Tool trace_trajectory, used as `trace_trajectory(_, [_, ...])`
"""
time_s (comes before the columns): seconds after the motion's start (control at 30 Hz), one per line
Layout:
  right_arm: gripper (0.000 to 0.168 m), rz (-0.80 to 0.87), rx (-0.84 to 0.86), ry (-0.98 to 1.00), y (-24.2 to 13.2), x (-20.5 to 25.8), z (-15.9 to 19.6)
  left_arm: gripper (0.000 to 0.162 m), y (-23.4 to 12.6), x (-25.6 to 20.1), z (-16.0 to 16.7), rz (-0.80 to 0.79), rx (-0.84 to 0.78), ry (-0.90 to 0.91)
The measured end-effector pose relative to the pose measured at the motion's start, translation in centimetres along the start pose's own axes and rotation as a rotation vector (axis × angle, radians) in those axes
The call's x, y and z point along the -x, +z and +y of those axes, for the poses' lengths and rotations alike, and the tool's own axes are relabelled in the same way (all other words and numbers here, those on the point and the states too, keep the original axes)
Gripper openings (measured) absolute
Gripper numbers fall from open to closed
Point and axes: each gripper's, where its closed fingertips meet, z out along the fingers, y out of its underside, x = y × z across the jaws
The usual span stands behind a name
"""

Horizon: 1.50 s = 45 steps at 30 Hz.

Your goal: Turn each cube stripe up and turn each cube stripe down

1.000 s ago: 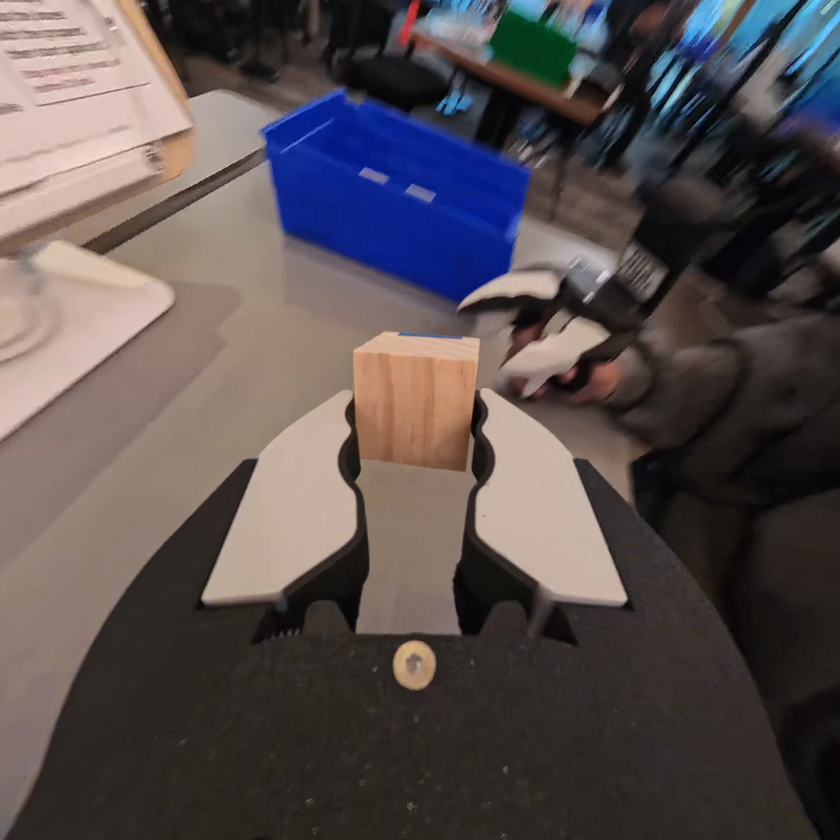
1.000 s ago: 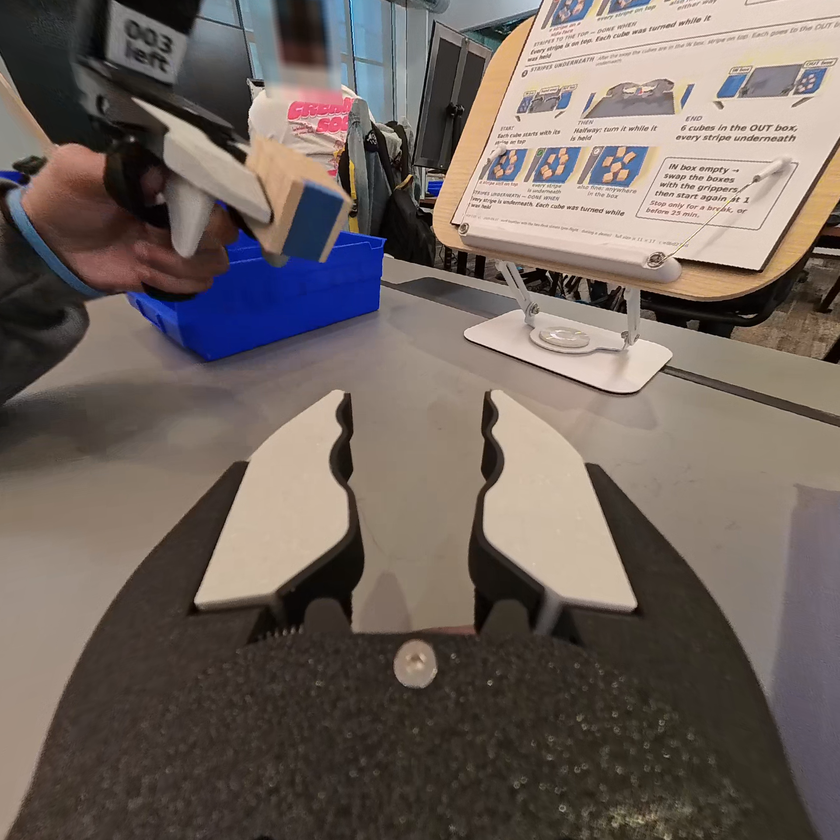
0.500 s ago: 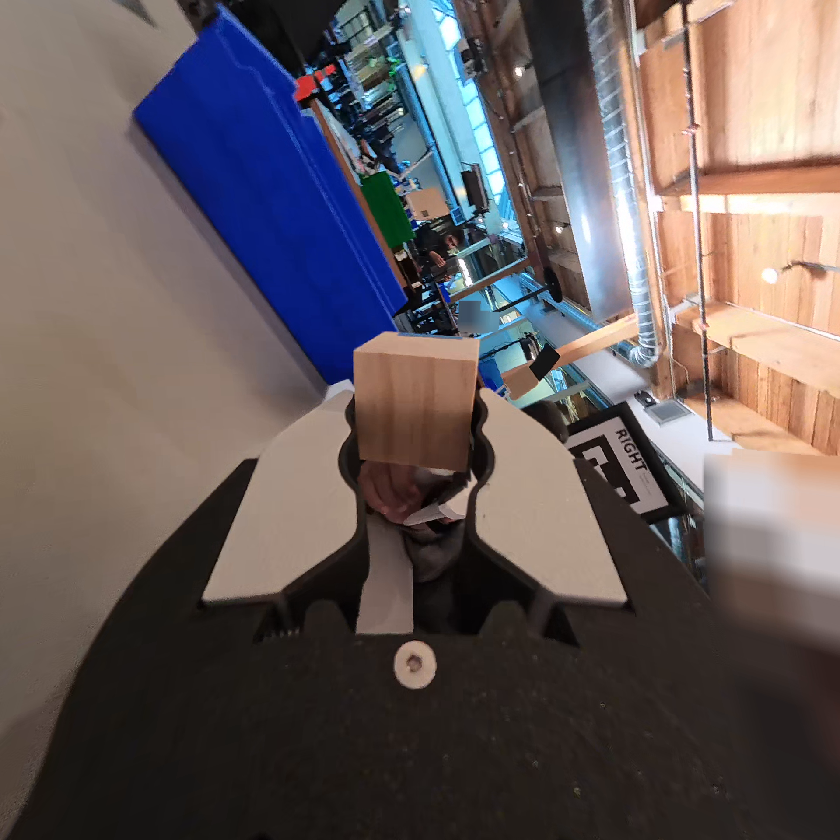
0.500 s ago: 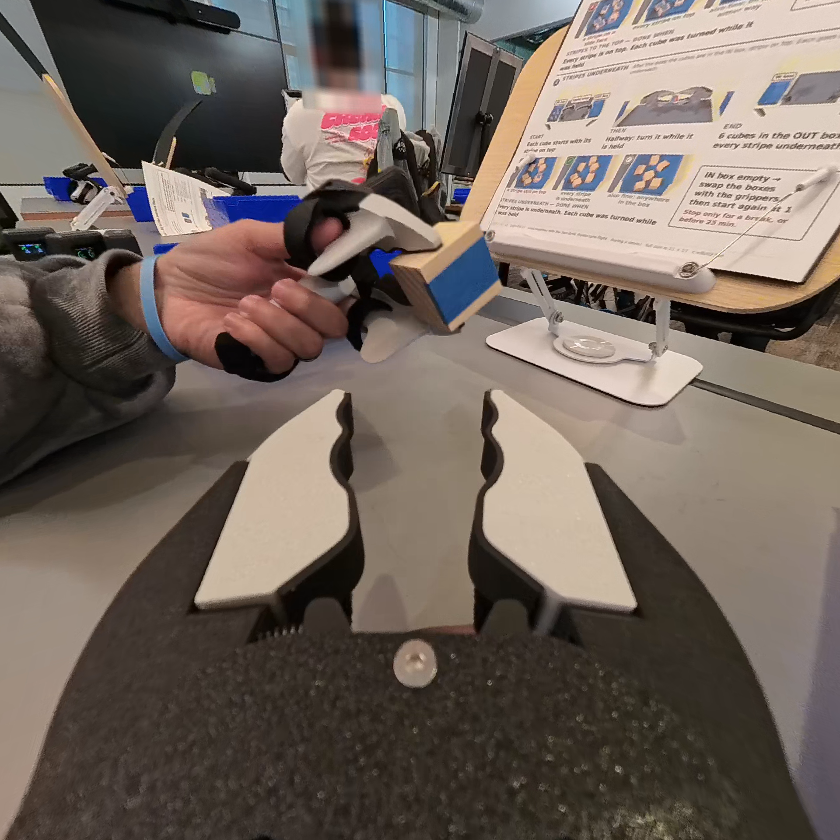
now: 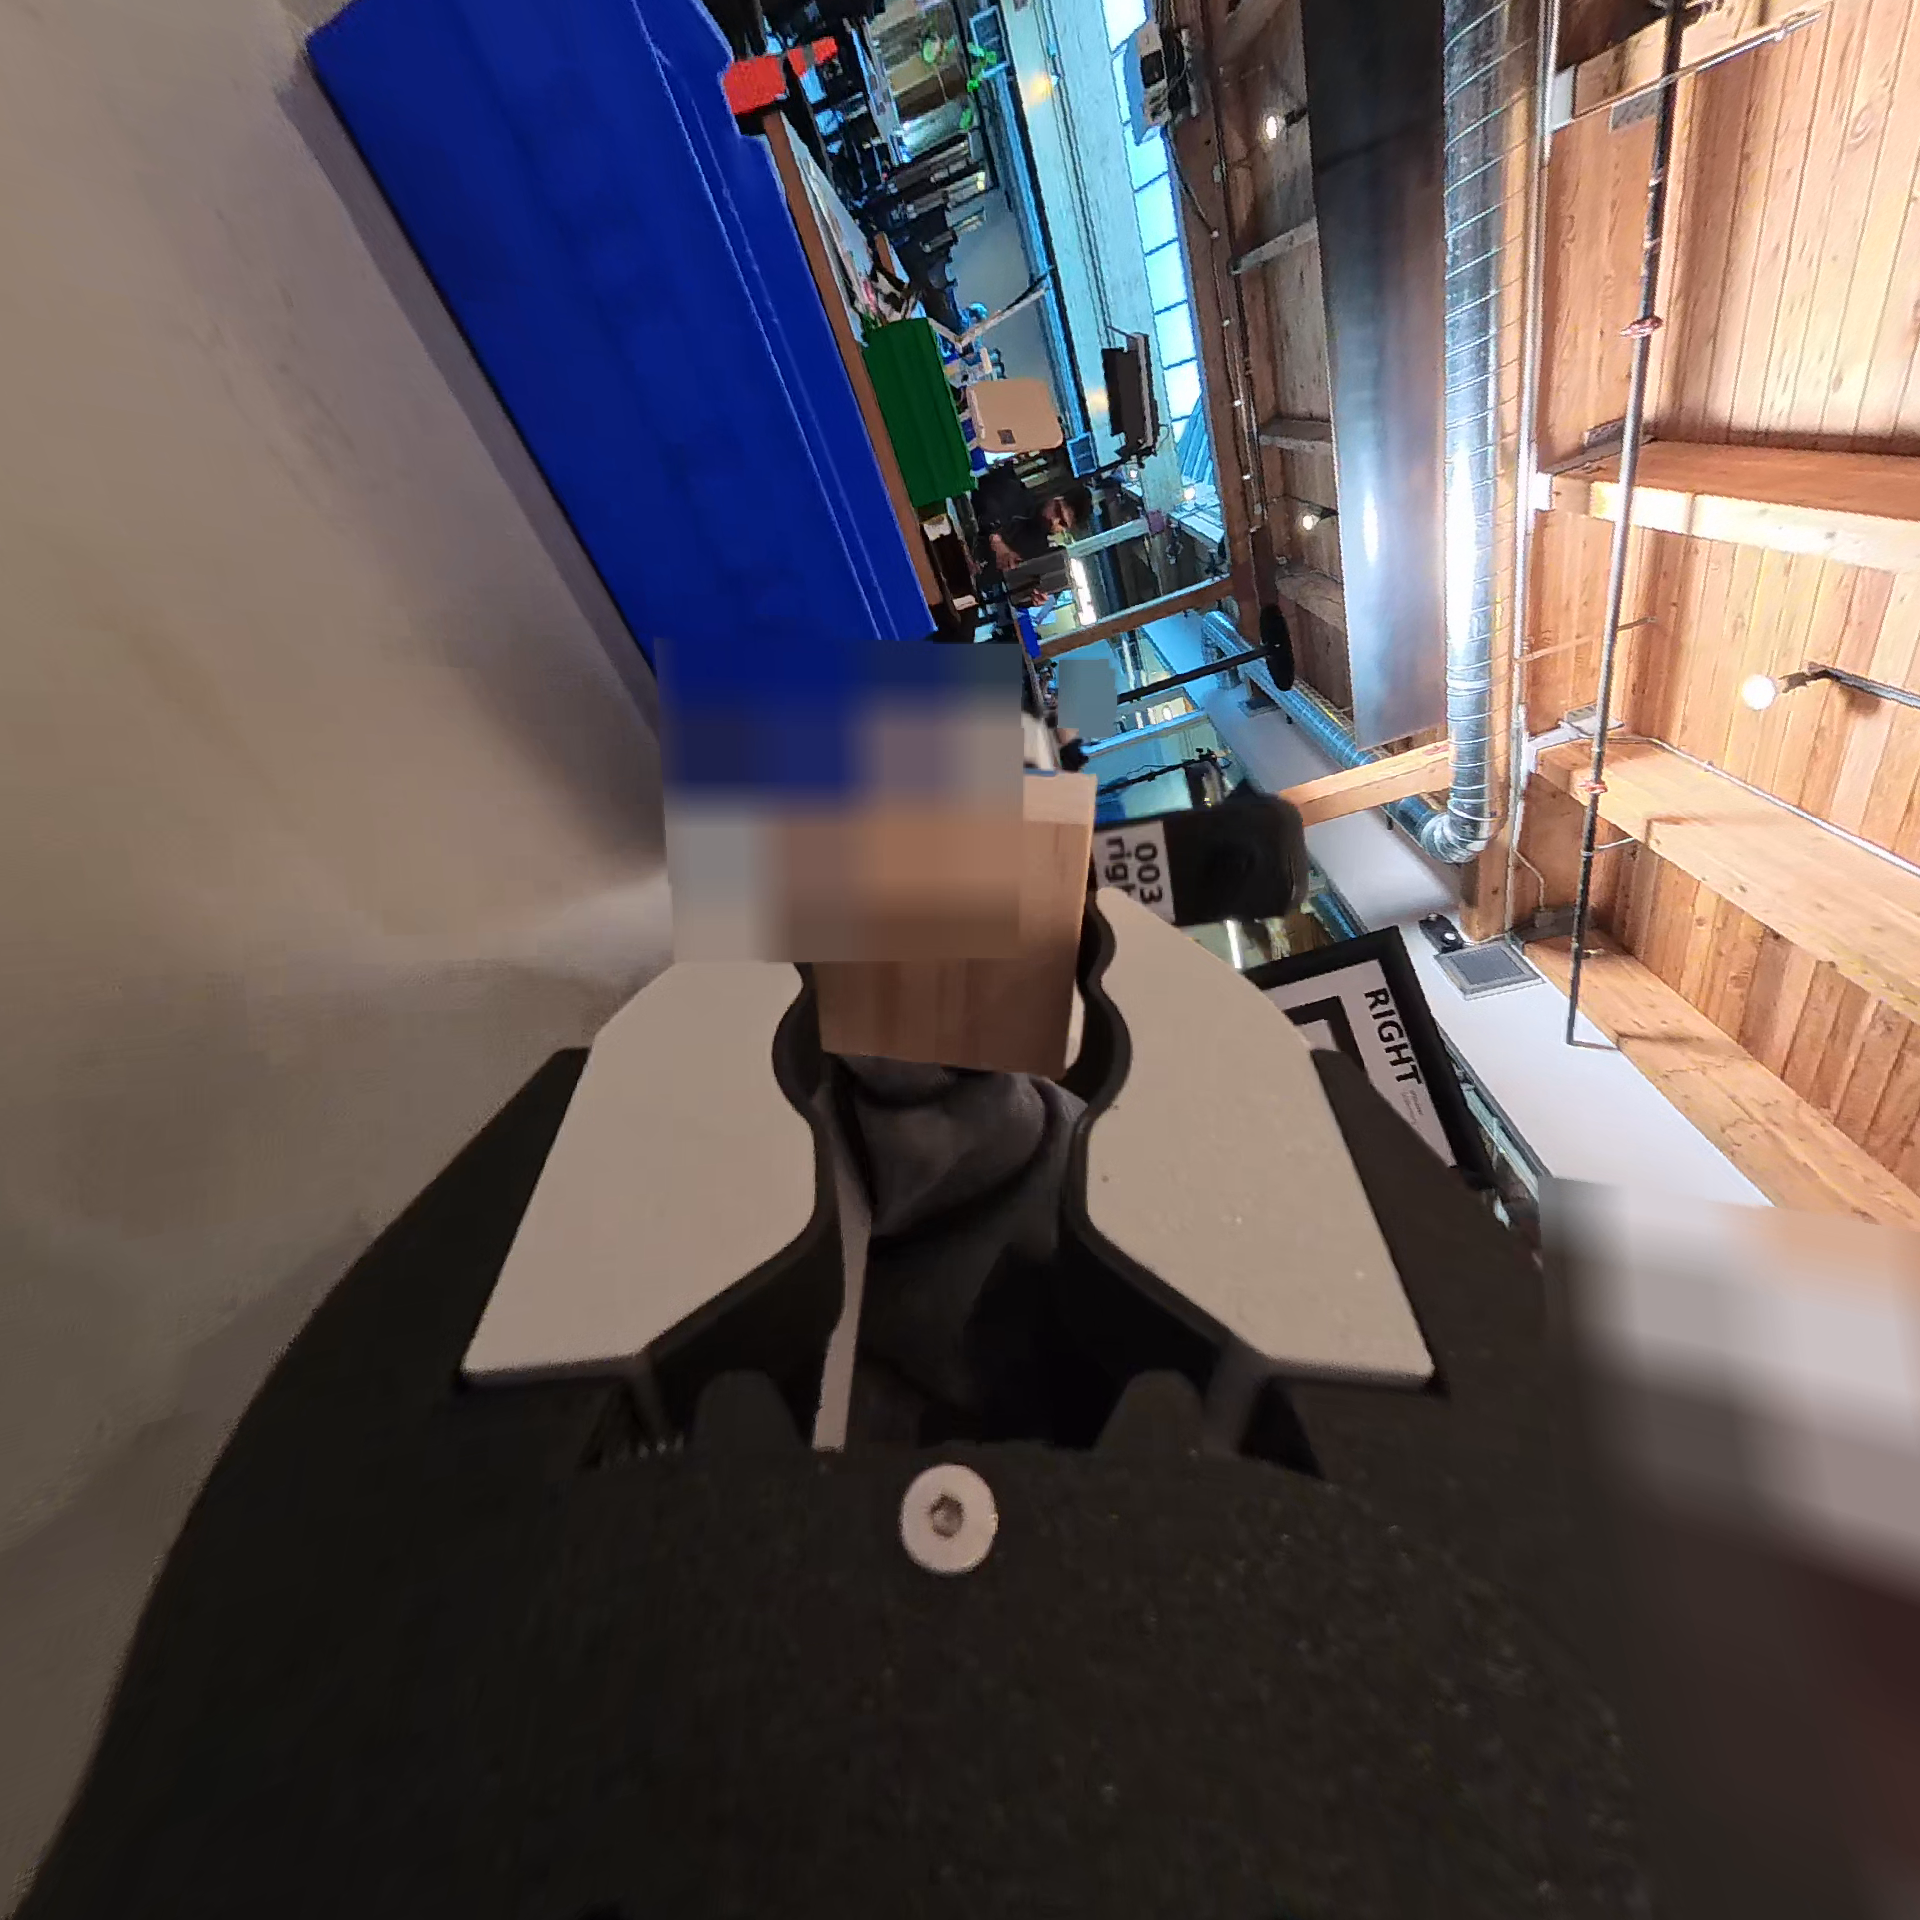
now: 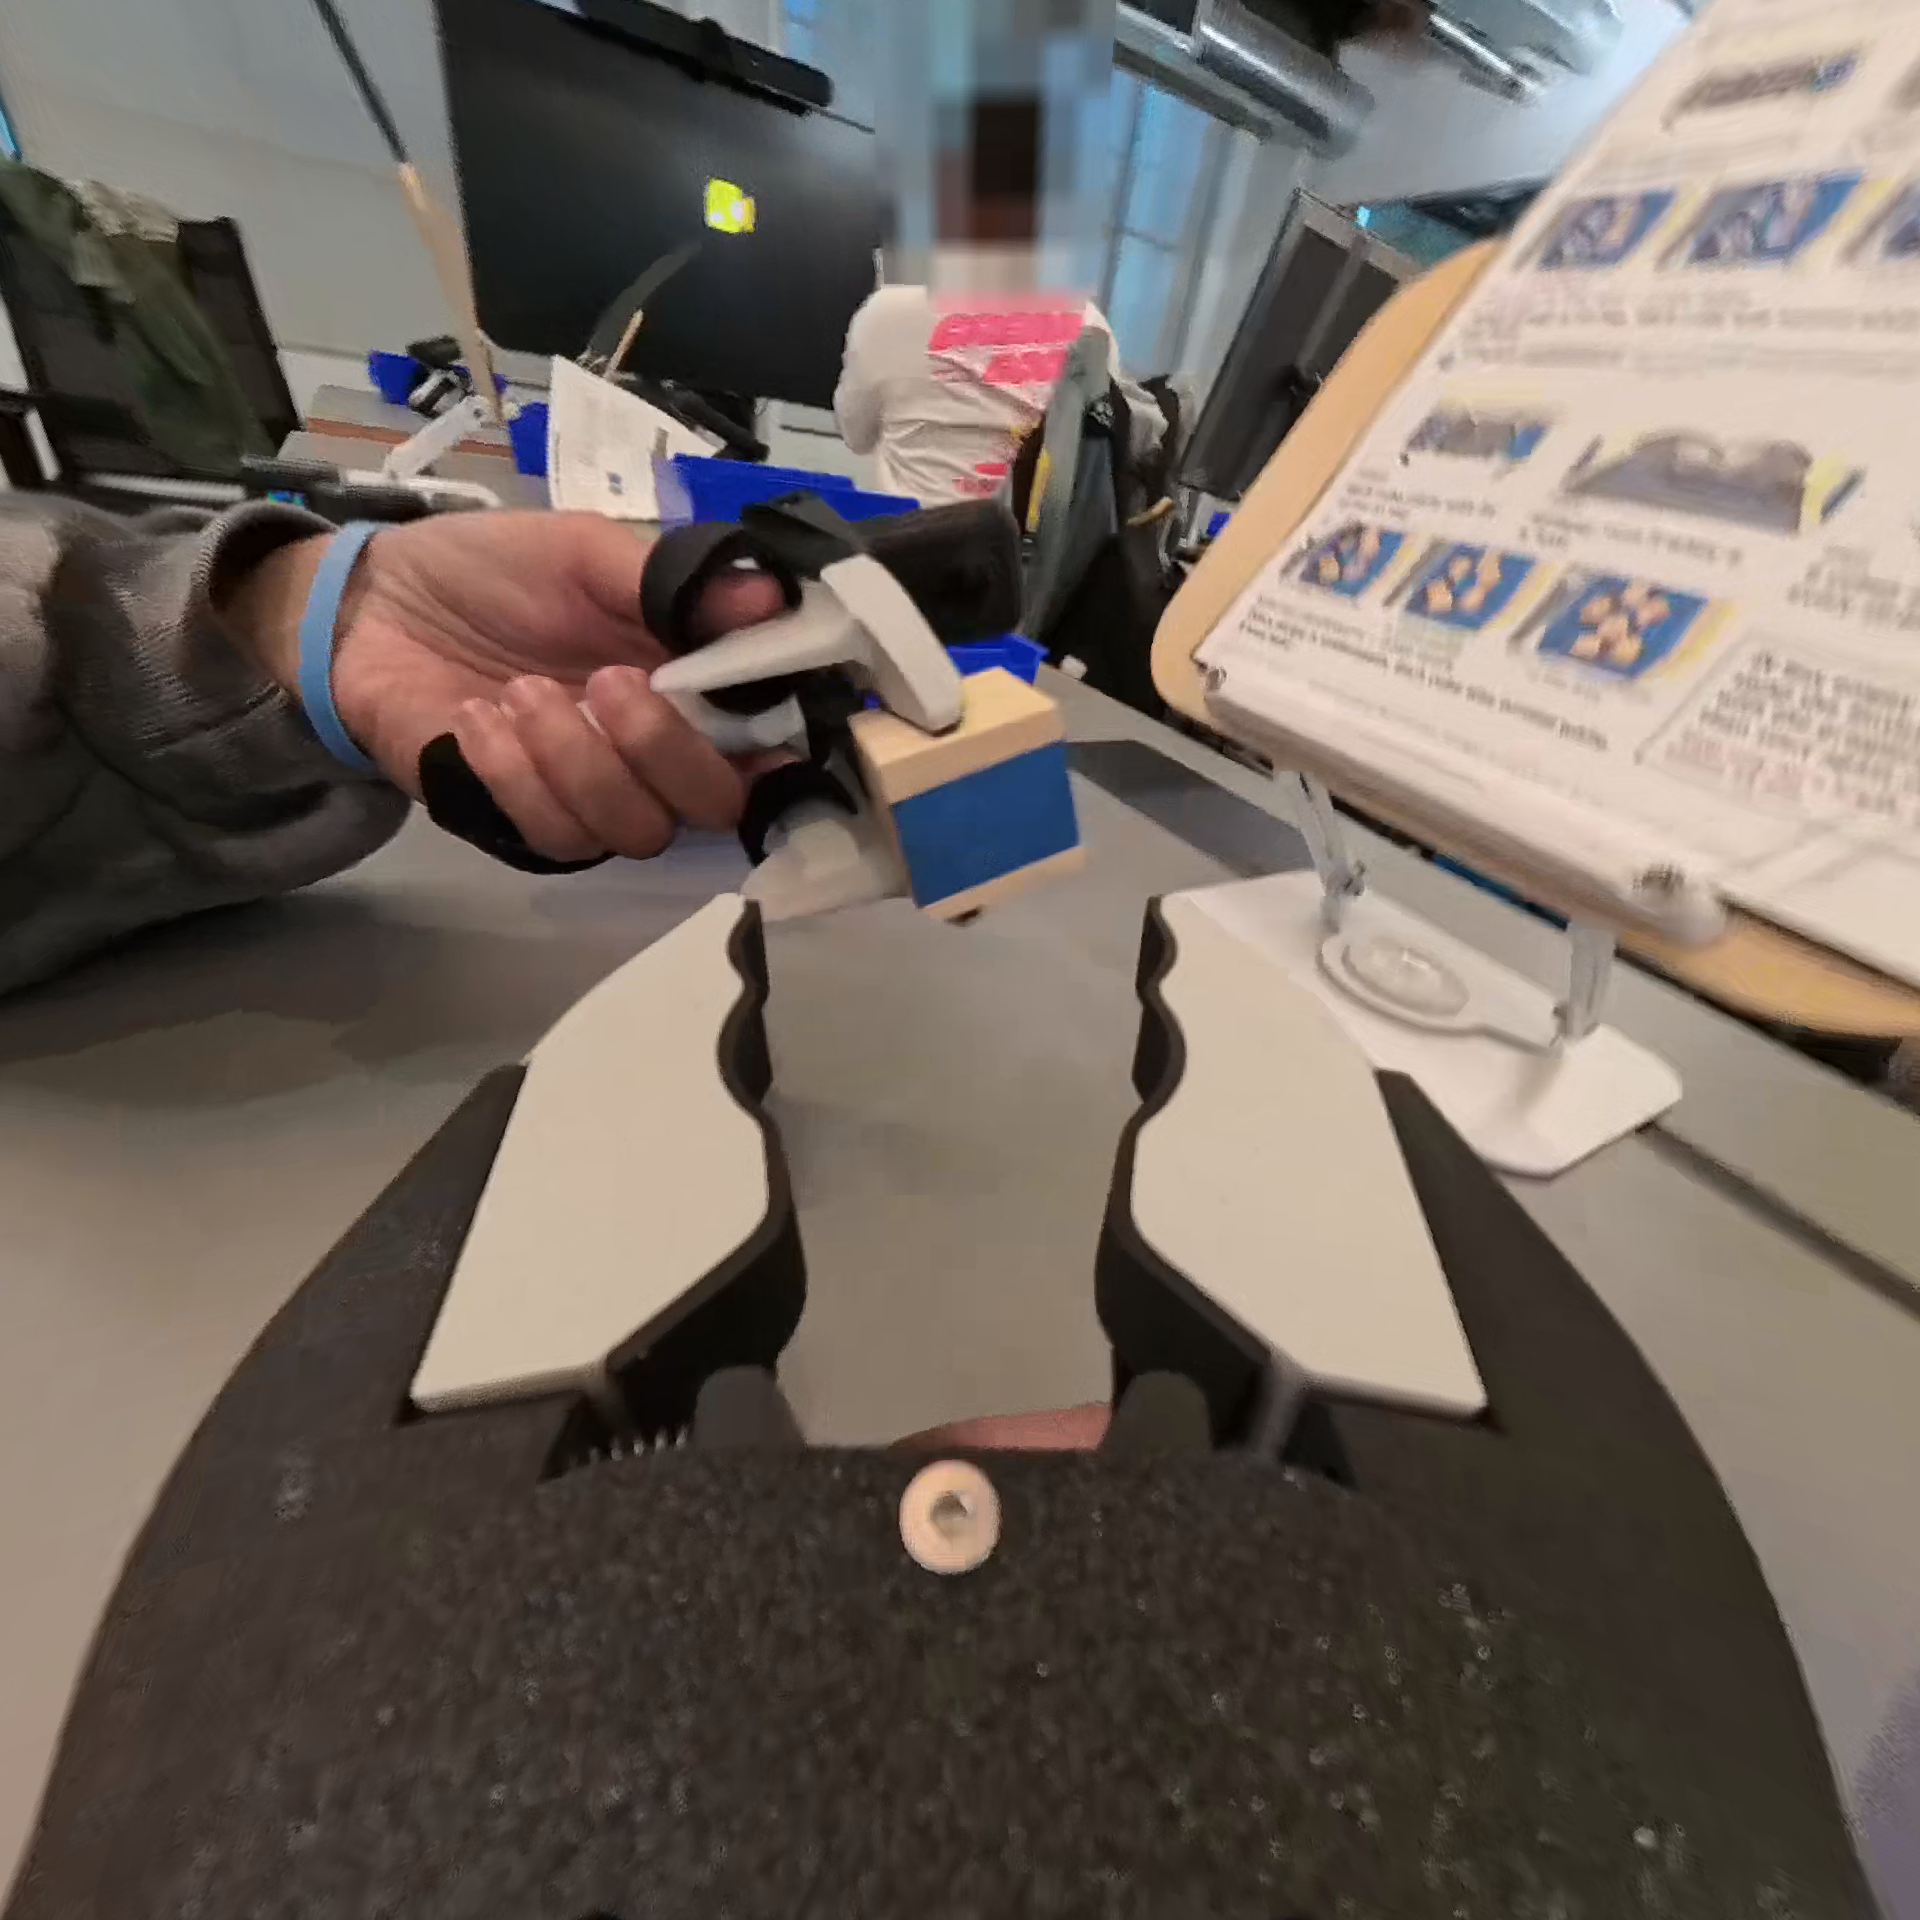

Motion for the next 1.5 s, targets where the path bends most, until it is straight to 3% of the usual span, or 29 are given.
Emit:
trace_trajectory(0.2, [0.075, -0.113, 0.083, -0.138, 3.5, 0.0, -0.5, 0.046, 0.0, -1.1, 0.5, 0.044, 0.025, -0.013])
trace_trajectory(0.33, [0.065, -0.116, 0.089, -0.202, 5.1, 0.3, -0.5, 0.046, -0.2, -1.3, 0.6, 0.086, 0.032, -0.044])
trace_trajectory(0.4, [0.046, -0.153, 0.099, -0.223, 5.3, 0.7, -0.3, 0.046, -0.1, -1.3, 0.9, 0.100, 0.046, -0.055])
trace_trajectory(0.53, [0.045, -0.172, 0.070, -0.173, 5.3, 0.9, -0.6, 0.045, 0.0, -1.6, 0.9, 0.117, 0.052, -0.047])
trace_trajectory(0.63, [0.045, -0.181, 0.051, -0.136, 5.1, 0.9, -0.9, 0.049, 0.1, -1.8, 0.9, 0.084, 0.050, 0.056])
trace_trajectory(0.77, [0.045, -0.158, 0.050, -0.110, 4.3, 0.2, -1.4, 0.079, -0.5, -1.5, -0.1, -0.055, -0.051, 0.270])
trace_trajectory(0.9, [0.045, -0.083, 0.070, -0.032, 2.8, -1.0, -1.1, 0.082, -2.2, 0.1, 0.5, -0.268, -0.158, 0.607])
trace_trajectory(0.97, [0.045, -0.011, 0.105, 0.011, 2.0, -1.8, -0.4, 0.074, -3.4, 0.7, 1.0, -0.356, -0.284, 0.773])
trace_trajectory(1.1, [0.045, 0.157, 0.082, 0.088, 0.4, -3.6, -0.1, 0.076, -3.0, 0.2, 2.6, -0.376, -0.315, 0.951])
trace_trajectory(1.27, [0.045, 0.271, 0.097, 0.132, -0.1, -5.2, 0.7, 0.072, -2.7, -2.1, 3.3, -0.241, -0.306, 0.943])
trace_trajectory(1.5, [0.046, 0.273, 0.124, 0.270, -1.5, -5.5, -1.1, 0.069, -2.8, -2.4, 3.5, -0.293, -0.295, 1.025])
